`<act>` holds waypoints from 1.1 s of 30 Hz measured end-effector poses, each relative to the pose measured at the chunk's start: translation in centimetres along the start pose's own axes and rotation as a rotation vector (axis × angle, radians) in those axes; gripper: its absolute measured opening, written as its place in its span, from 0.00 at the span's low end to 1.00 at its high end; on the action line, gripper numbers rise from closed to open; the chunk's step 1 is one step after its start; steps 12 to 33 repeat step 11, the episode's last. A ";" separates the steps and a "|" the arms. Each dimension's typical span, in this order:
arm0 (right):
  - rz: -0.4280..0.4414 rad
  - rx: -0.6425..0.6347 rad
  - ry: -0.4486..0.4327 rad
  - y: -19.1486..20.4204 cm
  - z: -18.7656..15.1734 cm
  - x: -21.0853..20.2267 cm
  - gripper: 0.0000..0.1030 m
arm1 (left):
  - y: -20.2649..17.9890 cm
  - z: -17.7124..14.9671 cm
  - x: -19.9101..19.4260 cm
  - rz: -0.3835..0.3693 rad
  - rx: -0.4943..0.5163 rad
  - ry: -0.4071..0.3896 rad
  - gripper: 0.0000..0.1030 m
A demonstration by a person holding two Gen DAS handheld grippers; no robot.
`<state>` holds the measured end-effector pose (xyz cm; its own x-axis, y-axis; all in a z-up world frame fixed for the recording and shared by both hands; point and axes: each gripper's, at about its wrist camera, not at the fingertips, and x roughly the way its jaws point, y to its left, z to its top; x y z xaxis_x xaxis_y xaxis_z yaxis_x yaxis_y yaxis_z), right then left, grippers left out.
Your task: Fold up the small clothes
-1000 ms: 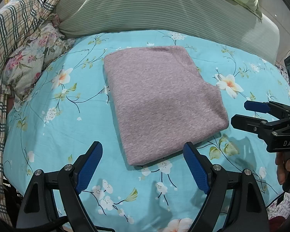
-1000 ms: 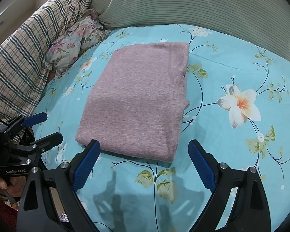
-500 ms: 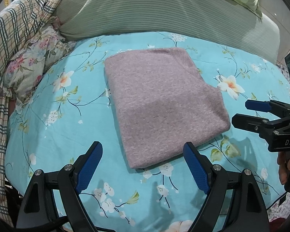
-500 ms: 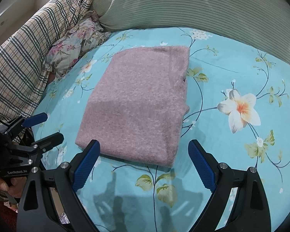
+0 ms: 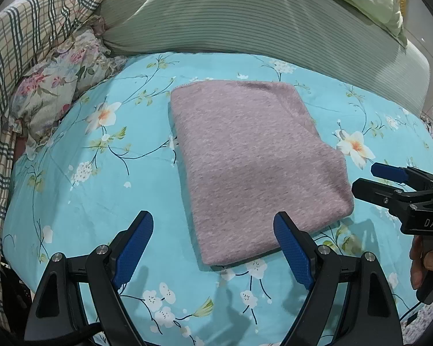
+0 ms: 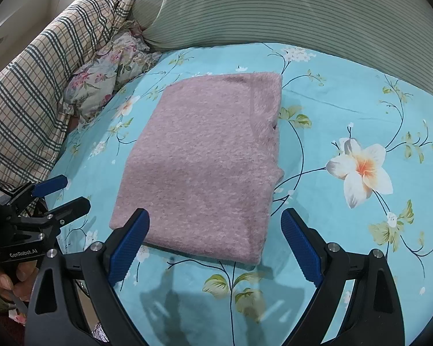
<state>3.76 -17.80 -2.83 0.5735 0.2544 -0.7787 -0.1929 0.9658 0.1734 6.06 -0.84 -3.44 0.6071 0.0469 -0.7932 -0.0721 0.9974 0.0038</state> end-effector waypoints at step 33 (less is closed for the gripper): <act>0.002 -0.010 -0.008 0.3 -0.3 -0.6 0.90 | 0.1 -0.6 -0.6 -0.009 -0.006 -0.002 0.84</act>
